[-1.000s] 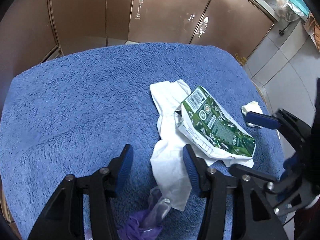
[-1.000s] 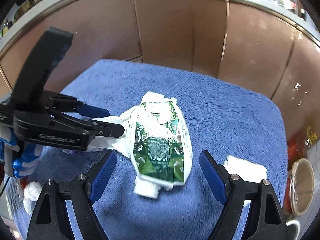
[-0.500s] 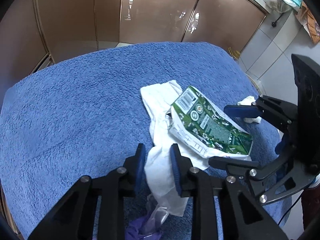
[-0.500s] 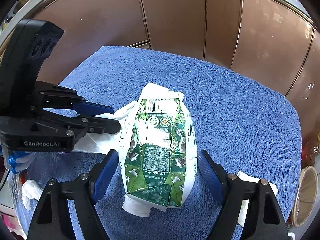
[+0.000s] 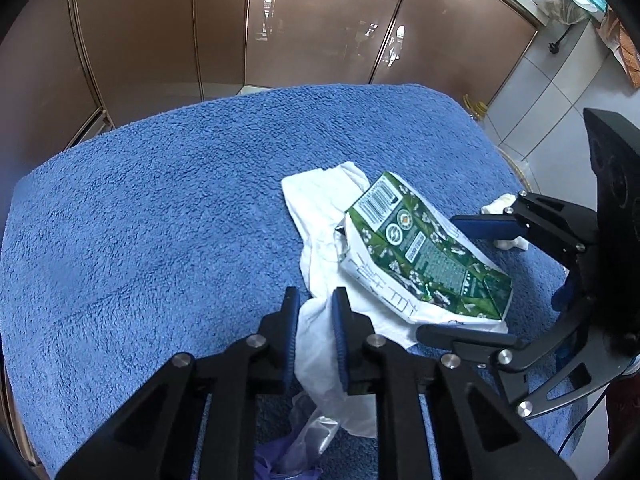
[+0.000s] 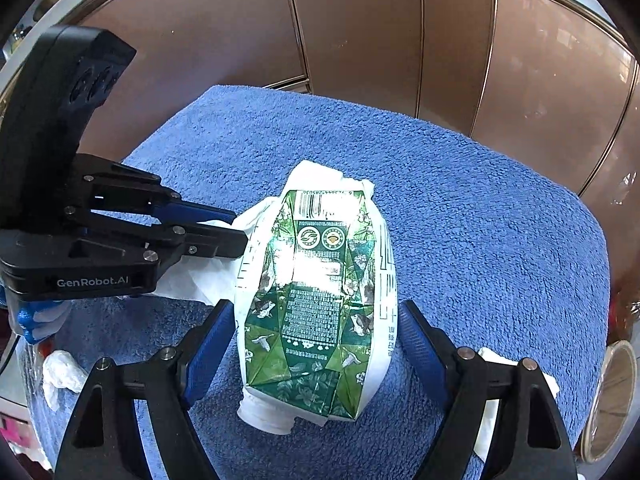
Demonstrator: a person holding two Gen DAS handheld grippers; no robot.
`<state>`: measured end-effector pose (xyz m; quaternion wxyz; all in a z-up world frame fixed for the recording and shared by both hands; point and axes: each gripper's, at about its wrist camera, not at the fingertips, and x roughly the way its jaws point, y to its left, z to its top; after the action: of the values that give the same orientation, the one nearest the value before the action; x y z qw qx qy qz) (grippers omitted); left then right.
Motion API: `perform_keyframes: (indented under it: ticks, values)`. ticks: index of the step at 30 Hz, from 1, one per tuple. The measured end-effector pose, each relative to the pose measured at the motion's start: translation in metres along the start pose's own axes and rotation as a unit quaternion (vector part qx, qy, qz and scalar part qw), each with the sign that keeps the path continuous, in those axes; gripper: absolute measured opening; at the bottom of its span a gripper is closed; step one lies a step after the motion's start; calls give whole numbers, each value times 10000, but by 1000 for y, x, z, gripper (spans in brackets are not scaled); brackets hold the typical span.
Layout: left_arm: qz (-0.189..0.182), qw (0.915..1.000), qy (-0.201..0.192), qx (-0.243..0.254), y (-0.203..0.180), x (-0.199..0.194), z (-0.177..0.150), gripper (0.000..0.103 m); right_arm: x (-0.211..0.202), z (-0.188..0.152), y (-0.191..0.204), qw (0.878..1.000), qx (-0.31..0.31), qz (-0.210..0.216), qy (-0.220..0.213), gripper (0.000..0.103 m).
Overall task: Collect trash
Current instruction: 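Grasp the white tissue with the left tool while the right tool grasps the green-white bottle wrapper, then carry the tissue and bottle wrapper to the black bin and open both tools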
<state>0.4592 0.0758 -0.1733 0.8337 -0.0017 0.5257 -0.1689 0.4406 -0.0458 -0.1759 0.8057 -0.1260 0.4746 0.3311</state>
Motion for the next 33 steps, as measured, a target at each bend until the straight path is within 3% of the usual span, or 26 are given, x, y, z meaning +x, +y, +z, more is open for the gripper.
perform_keyframes:
  ticks: [7, 12, 23, 33]
  values:
    - [-12, 10000, -56, -65, 5, -2, -3, 8, 3, 1, 1, 9999, -46, -97, -1, 80]
    - [102, 9999, -123, -38, 0, -8, -7, 4, -11, -3, 1, 9994, 125, -164, -289, 79]
    - [63, 9976, -653, -233, -17, -60, -5, 3, -93, -40, 11, 9927, 507, -207, -1072, 79]
    - [31, 9938, -1112, -54, -59, -128, -12, 3, -179, -108, 9, 9795, 1032, -490, -1657, 79]
